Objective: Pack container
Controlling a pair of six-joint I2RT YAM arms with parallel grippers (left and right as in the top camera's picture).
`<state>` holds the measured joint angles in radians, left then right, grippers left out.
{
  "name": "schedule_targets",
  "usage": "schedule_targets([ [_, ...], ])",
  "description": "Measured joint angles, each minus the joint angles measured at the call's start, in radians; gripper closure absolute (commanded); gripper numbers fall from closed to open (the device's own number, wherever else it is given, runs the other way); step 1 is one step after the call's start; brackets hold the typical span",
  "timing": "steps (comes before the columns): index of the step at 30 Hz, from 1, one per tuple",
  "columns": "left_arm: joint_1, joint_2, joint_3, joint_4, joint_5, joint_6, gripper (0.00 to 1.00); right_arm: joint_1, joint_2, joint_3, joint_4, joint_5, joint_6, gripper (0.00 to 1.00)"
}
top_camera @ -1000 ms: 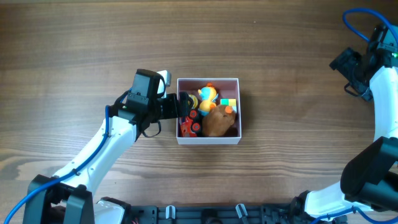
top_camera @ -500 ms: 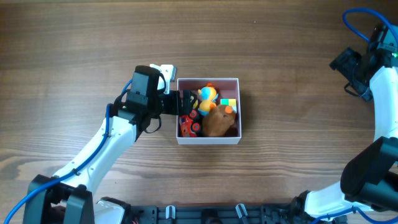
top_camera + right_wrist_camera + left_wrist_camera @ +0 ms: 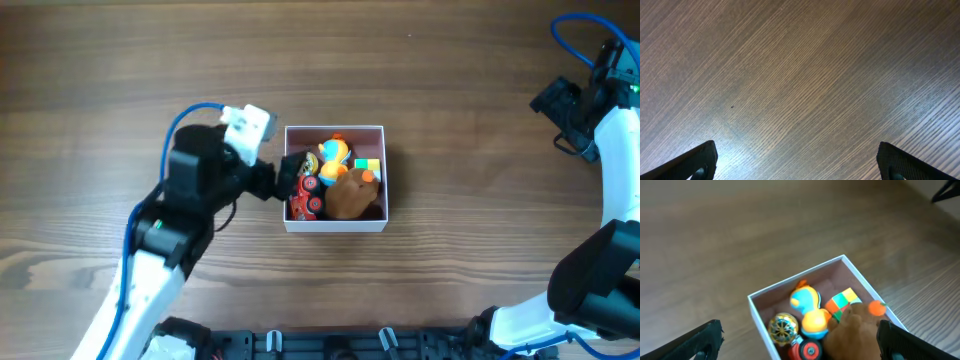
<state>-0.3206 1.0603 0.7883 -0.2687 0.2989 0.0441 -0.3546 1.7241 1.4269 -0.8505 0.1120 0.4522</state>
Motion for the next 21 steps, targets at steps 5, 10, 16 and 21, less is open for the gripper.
schedule_targets([
  [5, 0.14, -0.249, -0.201, 0.006, 0.003, 0.006, 0.0, 0.0, 0.0, 0.0, 0.0, 0.0, 0.0, 0.0],
  [10, 0.291, -0.527, -0.36, 0.012, 0.025, 0.007, 0.0, 0.0, 0.0, 0.0, 0.0, 0.0, 0.0, 0.0],
  [16, 0.341, -0.81, -0.431, -0.046, 0.039, 0.006, 0.0, 0.0, 0.0, 0.0, 0.0, 0.0, 0.0, 0.0],
  [21, 0.341, -0.996, -0.527, -0.06, 0.043, 0.007, 0.0, 0.0, 0.0, 0.0, 0.0, 0.0, 0.0, 0.0],
])
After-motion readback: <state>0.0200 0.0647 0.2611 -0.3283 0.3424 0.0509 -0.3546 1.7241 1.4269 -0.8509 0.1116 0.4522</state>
